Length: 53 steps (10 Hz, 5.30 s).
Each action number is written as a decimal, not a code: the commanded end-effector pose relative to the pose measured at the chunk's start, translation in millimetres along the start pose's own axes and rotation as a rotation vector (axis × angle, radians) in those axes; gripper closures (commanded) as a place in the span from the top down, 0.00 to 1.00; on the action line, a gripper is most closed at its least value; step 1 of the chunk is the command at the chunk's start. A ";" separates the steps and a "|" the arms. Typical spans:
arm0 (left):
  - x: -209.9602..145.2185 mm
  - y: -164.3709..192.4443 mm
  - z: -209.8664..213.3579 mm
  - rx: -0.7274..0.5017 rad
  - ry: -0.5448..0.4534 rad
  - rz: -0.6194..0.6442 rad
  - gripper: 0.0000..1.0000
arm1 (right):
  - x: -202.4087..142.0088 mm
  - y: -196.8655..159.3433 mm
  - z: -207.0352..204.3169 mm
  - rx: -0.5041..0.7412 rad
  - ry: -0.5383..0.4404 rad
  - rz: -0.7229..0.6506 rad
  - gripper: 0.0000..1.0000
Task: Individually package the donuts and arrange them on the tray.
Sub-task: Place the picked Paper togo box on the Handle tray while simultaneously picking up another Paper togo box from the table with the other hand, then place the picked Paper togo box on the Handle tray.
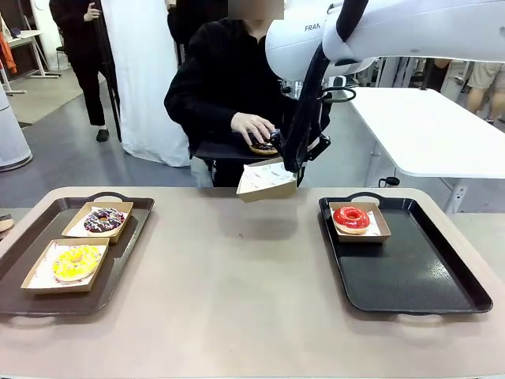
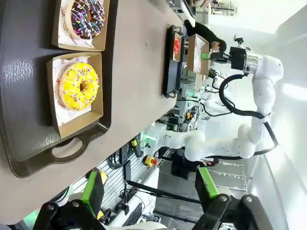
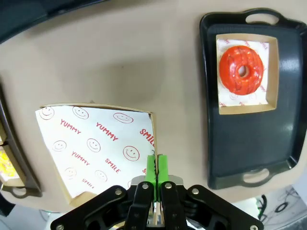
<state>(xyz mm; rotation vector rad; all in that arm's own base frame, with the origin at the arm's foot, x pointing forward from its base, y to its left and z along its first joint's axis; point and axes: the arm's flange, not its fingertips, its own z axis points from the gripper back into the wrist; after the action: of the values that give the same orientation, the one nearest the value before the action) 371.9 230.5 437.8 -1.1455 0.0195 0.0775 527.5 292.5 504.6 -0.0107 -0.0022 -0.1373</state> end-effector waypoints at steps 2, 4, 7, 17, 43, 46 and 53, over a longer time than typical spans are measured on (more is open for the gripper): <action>-6.8 -1.6 -7.4 -0.044 -0.118 0.014 1.00 | 23.0 7.3 -3.1 -0.016 -0.007 -0.031 0.00; -14.9 -3.4 -9.8 -0.036 -0.166 0.024 1.00 | 27.0 5.9 -4.8 -0.017 -0.005 -0.028 0.00; -10.8 4.1 -2.3 -0.032 -0.137 0.008 1.00 | 21.0 1.1 -7.7 0.006 0.005 -0.019 0.00; -10.8 4.1 -2.3 -0.032 -0.137 0.008 1.00 | 21.0 1.1 -7.7 0.006 0.005 -0.019 0.00; -10.8 4.1 -2.3 -0.032 -0.137 0.008 1.00 | -39.7 -267.8 -66.7 0.074 0.017 0.041 0.02; -10.8 4.1 -2.3 -0.032 -0.137 0.008 1.00 | -39.7 -267.8 -66.7 0.074 0.017 0.041 0.02; -10.8 4.1 -2.3 -0.032 -0.137 0.008 1.00 | -72.9 -276.4 -98.9 0.066 -0.048 0.111 0.02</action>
<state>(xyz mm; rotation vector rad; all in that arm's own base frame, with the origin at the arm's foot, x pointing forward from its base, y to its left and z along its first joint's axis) 362.5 227.8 431.2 -1.1653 -0.0965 0.1726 431.5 30.3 416.6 0.0581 -0.0187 -0.0555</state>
